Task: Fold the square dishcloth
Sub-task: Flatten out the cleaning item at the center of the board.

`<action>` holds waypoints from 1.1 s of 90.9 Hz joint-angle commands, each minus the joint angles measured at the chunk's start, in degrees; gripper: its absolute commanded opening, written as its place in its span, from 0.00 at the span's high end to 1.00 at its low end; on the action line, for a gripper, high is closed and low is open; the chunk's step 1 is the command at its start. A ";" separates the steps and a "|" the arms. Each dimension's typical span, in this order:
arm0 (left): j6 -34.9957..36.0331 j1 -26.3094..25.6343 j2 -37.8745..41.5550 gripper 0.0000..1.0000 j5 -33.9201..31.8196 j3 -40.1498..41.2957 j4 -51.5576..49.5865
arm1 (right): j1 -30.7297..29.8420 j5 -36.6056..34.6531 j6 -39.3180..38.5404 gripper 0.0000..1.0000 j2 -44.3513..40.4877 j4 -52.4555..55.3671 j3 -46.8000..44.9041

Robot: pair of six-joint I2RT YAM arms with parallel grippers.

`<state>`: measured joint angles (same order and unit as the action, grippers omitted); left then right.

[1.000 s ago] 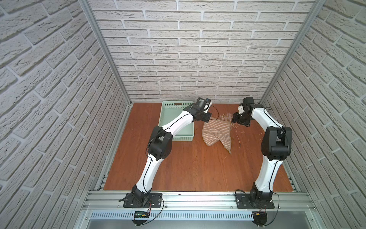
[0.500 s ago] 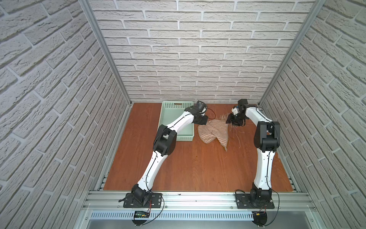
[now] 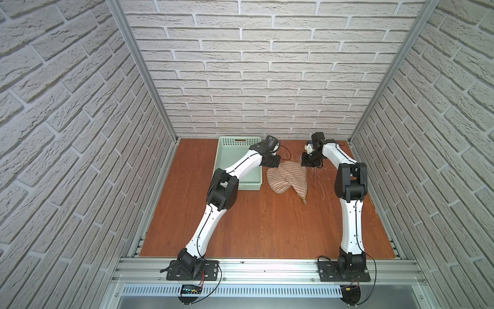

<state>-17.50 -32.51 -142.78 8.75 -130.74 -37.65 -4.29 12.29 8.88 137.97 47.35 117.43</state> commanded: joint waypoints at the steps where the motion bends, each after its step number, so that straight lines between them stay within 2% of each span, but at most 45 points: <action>1: -0.42 0.42 2.84 1.00 -1.54 -0.96 0.40 | -0.22 -1.91 -0.90 0.97 -2.46 2.11 -0.61; 12: 0.78 -0.22 7.02 1.00 -3.99 -0.07 -0.14 | -0.86 -6.30 -2.21 0.97 -8.97 2.73 -2.47; 22: 2.43 -1.37 12.85 1.00 -7.35 3.89 0.88 | -1.32 -9.53 -2.56 0.97 -18.43 2.01 -7.58; 32: 3.03 -2.62 19.03 1.00 -10.01 7.53 2.42 | -1.50 -11.14 -2.17 0.97 -29.02 1.05 -12.05; 45: 3.61 -4.63 24.99 1.00 -12.60 10.05 2.28 | -2.03 -11.81 -1.64 0.97 -37.10 3.10 -15.32; 57: 4.44 -7.61 30.30 1.00 -16.01 14.36 2.58 | -3.11 -11.55 -0.65 0.97 -45.56 4.39 -20.57; 77: 2.41 -12.34 38.89 1.00 -18.18 22.45 2.59 | -3.78 -10.04 3.24 0.96 -61.17 8.32 -30.90; 100: -4.19 -15.70 46.41 1.00 -15.69 32.35 2.00 | -3.96 -6.04 6.80 0.97 -77.88 14.73 -41.35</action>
<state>-17.50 -47.37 -100.31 -7.49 -102.19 -36.45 -7.88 4.36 13.15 64.75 58.24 78.87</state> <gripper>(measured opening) 0.057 0.063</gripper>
